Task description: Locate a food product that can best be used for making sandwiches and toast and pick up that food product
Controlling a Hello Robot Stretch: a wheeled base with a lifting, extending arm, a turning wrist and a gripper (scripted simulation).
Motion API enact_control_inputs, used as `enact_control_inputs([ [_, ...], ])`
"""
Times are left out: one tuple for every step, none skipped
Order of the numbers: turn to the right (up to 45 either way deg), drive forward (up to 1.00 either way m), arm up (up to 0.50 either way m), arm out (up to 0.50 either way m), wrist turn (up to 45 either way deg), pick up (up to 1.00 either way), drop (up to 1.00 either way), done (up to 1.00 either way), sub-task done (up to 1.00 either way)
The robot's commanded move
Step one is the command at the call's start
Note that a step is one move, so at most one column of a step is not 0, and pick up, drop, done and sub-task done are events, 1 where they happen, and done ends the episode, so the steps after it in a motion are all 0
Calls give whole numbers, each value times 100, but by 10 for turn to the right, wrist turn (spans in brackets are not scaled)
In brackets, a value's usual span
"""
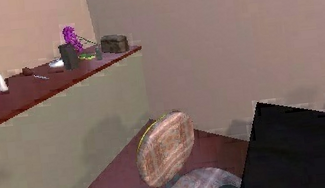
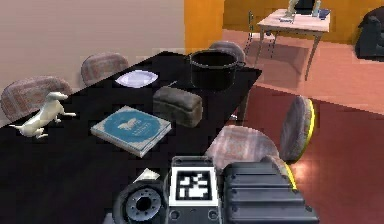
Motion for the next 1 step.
enact_control_inputs([
  [0,0,0,50,0,0,0,0,0],
])
